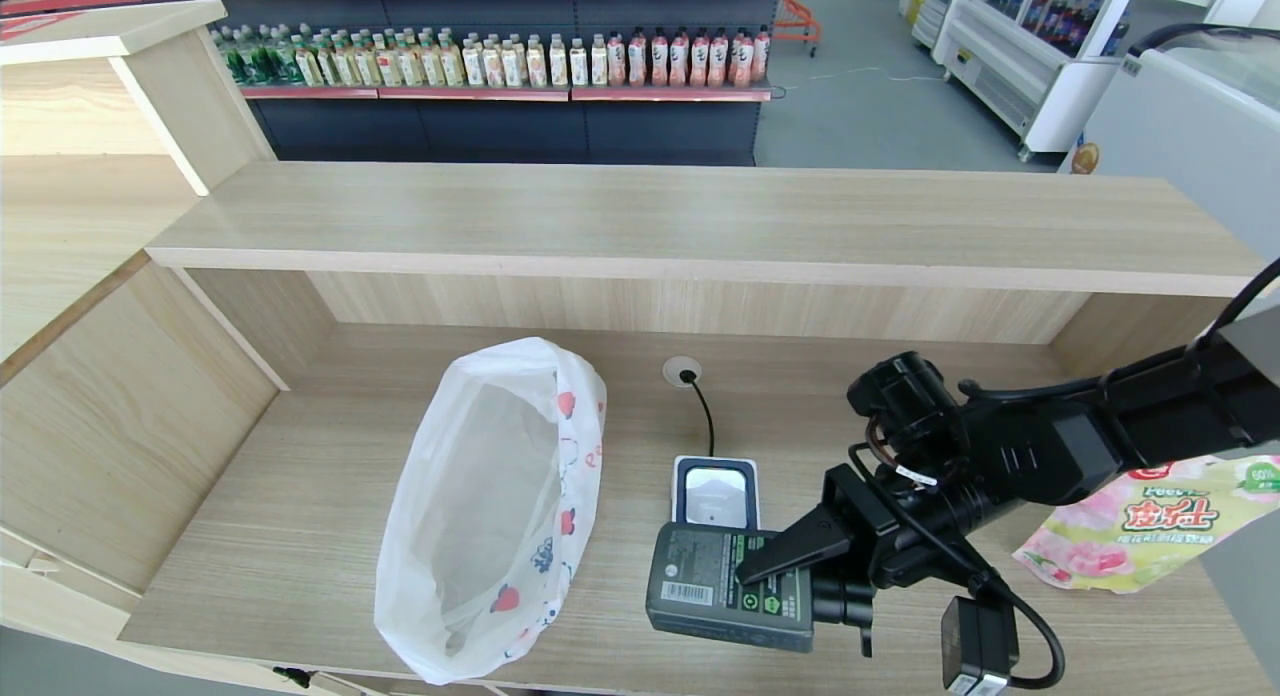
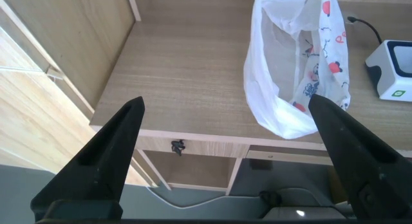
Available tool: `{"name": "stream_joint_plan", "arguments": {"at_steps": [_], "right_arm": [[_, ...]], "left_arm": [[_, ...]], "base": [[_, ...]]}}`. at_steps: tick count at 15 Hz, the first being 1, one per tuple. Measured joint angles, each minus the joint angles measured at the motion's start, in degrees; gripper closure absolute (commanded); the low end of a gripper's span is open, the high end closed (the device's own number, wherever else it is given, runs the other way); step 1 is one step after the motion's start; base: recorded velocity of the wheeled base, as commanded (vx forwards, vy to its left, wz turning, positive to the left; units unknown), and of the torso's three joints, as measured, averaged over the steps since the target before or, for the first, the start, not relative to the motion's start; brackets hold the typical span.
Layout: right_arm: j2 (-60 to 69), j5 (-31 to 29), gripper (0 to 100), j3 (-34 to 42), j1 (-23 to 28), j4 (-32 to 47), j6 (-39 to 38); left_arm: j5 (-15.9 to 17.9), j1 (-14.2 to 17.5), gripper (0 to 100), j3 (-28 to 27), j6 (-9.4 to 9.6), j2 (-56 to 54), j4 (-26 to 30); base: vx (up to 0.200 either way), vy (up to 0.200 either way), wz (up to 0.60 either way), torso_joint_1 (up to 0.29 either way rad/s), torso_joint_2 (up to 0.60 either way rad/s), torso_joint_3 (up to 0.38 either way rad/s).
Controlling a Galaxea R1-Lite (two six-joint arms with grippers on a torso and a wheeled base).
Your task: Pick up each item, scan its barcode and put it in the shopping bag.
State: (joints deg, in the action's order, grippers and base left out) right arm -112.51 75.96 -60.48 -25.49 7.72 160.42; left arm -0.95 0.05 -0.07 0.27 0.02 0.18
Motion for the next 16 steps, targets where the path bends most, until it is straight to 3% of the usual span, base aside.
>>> {"name": "stream_joint_plan", "arguments": {"at_steps": [6,11,14,16], "right_arm": [[0.62,-0.63,100,0.28,0.02,1.23,0.00],[8.73,-0.77,100,2.84,-0.22,9.90,0.00],[17.69,-0.88,100,5.16,7.45,10.31,-0.79],[23.28,-1.11,100,9.50,15.41,10.48,-7.88]], "left_arm": [[0.00,0.05,0,0.00,0.00,0.00,-0.02],[0.00,0.00,0,-0.02,0.00,0.00,0.00],[0.00,0.00,0,-0.02,0.00,0.00,0.00],[0.00,0.05,0,-0.02,-0.02,0.00,-0.02]], "base": [[0.000,0.000,0.00,0.000,0.00,0.000],[0.000,0.000,0.00,0.000,0.00,0.000],[0.000,0.000,0.00,0.000,0.00,0.000],[0.000,0.000,0.00,0.000,0.00,0.000]]}}
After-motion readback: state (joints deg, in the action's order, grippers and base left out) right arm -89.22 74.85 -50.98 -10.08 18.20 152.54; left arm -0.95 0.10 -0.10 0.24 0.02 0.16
